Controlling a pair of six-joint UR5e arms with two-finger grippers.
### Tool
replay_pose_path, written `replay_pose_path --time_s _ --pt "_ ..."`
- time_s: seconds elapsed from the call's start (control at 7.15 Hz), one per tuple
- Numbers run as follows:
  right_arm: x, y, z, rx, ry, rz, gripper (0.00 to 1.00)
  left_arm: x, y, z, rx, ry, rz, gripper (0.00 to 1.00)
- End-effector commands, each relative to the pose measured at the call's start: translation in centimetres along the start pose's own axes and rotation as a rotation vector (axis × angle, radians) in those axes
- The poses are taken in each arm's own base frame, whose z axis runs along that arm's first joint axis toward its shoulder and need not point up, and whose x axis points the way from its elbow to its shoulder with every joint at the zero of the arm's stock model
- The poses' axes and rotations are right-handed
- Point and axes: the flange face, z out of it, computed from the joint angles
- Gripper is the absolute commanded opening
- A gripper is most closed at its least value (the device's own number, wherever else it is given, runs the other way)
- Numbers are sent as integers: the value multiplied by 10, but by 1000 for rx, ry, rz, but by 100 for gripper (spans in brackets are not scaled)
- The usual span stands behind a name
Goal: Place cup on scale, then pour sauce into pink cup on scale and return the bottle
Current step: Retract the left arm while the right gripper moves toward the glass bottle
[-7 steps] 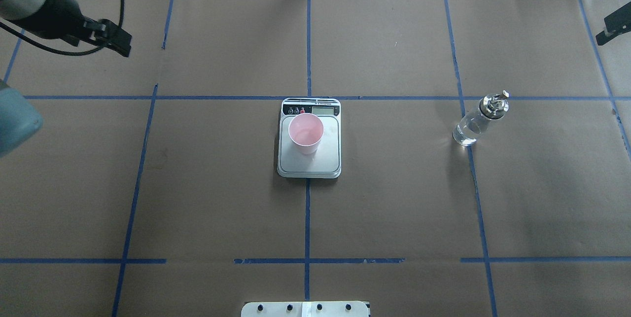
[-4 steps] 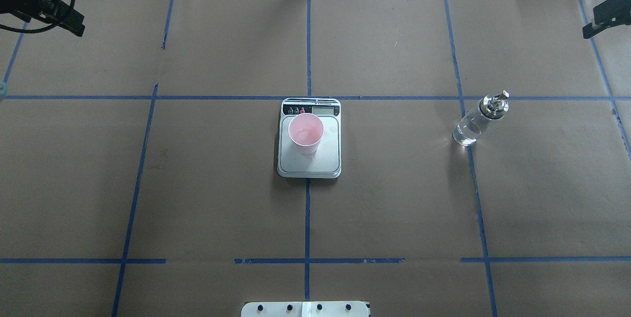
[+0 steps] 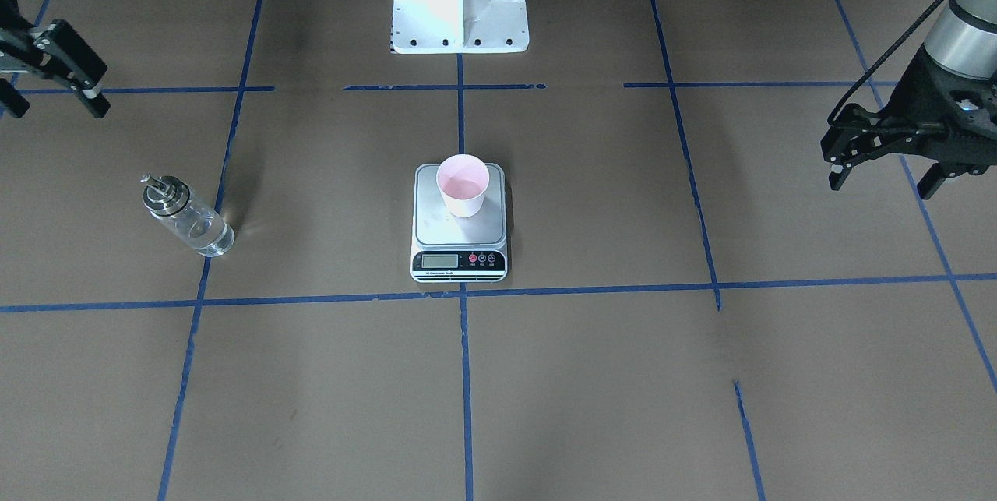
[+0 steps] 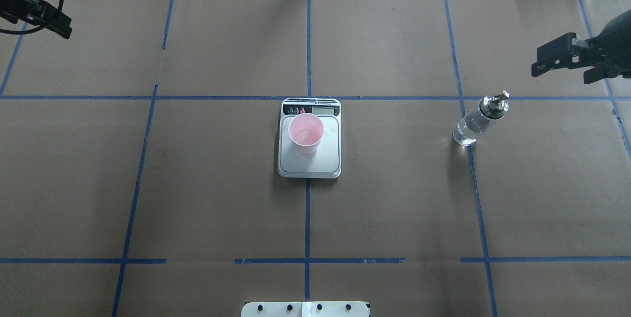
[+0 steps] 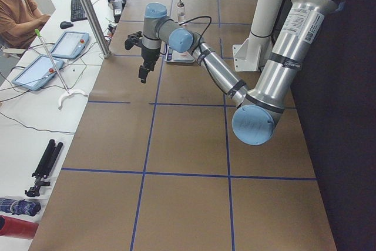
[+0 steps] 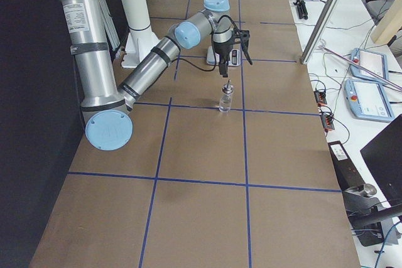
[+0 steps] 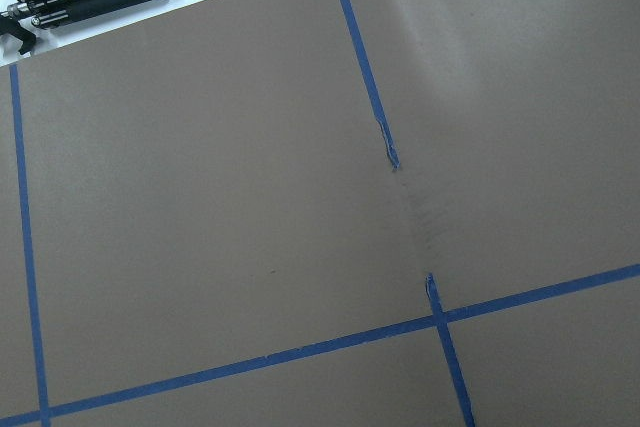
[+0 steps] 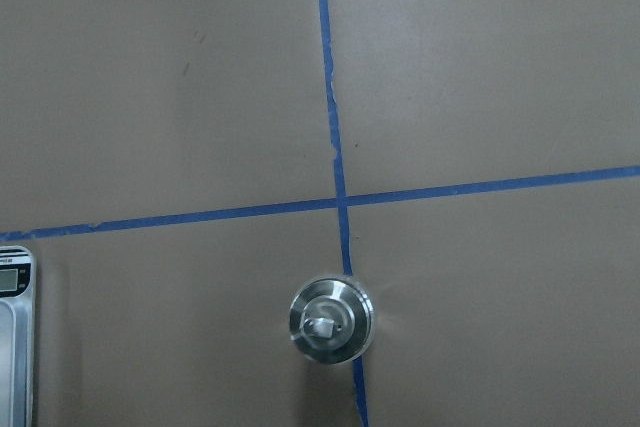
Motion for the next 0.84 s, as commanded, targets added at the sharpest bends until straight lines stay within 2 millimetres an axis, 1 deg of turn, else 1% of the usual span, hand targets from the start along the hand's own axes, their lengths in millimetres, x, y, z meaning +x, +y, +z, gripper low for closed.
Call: replay_pose_path --time_s 0.0,0.14,0.28,0.42,0.7 --pt "-25 48 0 57 7 18 100 -29 15 19 -51 -27 -38 100" --pt "-15 60 7 76 -5 -3 100 -40 15 23 -81 6 -52 100" --pt "7 79 23 131 -14 0 100 -46 17 31 -105 14 6 100" --pt "12 98 41 194 -10 1 100 -53 16 36 -113 8 6 100" --pt "6 126 67 264 38 -27 100 -56 15 35 -114 10 1 100"
